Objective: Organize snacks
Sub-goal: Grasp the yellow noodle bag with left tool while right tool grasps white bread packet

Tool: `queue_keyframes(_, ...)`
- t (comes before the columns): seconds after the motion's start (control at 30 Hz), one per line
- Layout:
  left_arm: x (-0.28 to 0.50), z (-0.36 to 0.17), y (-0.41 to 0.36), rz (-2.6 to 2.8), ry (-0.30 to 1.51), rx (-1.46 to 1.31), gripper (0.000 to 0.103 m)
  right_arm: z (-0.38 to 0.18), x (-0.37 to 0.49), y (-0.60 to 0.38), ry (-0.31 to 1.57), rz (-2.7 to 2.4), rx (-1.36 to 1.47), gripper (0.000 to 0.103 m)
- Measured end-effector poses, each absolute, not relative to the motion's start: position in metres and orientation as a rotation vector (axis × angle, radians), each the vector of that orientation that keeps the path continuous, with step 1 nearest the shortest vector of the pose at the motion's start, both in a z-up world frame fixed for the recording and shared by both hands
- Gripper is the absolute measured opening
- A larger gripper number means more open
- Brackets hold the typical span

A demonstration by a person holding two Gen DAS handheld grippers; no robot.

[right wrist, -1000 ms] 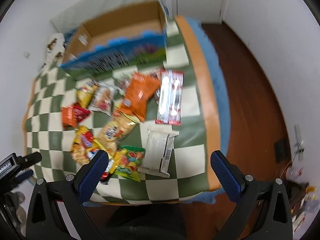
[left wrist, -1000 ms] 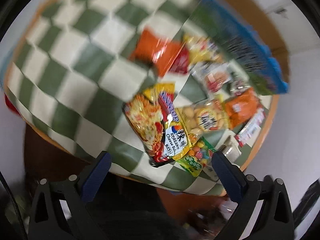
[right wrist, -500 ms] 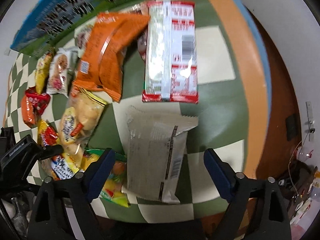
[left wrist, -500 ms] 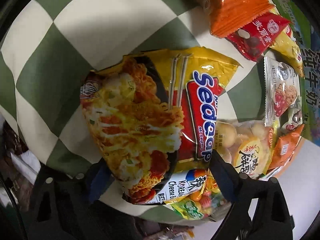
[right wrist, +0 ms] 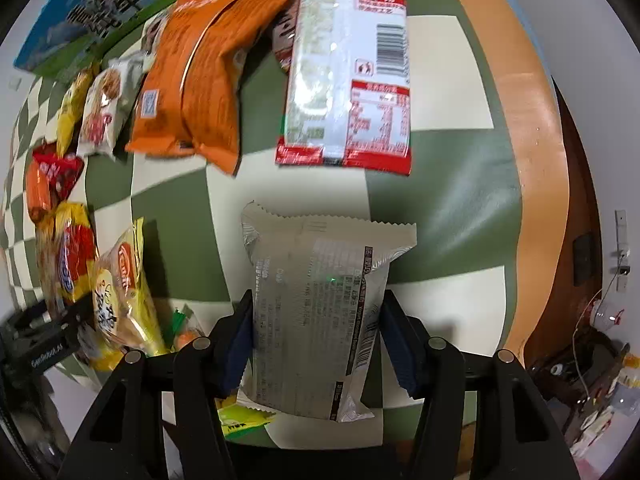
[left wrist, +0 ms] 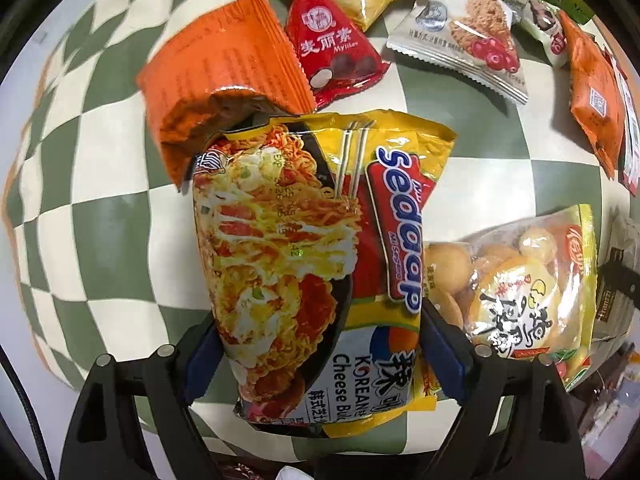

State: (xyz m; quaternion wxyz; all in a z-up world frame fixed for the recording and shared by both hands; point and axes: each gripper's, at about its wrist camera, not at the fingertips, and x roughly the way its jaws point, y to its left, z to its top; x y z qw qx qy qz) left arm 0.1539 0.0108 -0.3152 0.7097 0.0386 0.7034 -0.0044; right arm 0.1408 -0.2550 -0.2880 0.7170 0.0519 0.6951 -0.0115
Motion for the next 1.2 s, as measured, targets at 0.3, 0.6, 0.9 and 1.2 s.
queue_keyframes(0.3, 0.160, -0.304, 0.071, -0.024, 1.553, -0.291, 0.090, -0.291, 0.144, -0.251, 1.564, -0.079, 0.222, 0.065)
queue_keyframes(0.6, 0.154, -0.326, 0.130, -0.078, 1.560, -0.370, 0.089, -0.308, 0.143, -0.247, 1.563, -0.163, 0.240, 0.062)
queue_keyframes(0.9, 0.183, -0.339, 0.183, -0.078, 1.543, -0.615, 0.089, -0.312, 0.142, -0.252, 1.574, -0.143, 0.351, 0.069)
queue_keyframes(1.2, 0.166, -0.323, 0.188, 0.005, 1.517, -0.383, 0.089, -0.308, 0.134, -0.269, 1.599, -0.091, 0.321, 0.069)
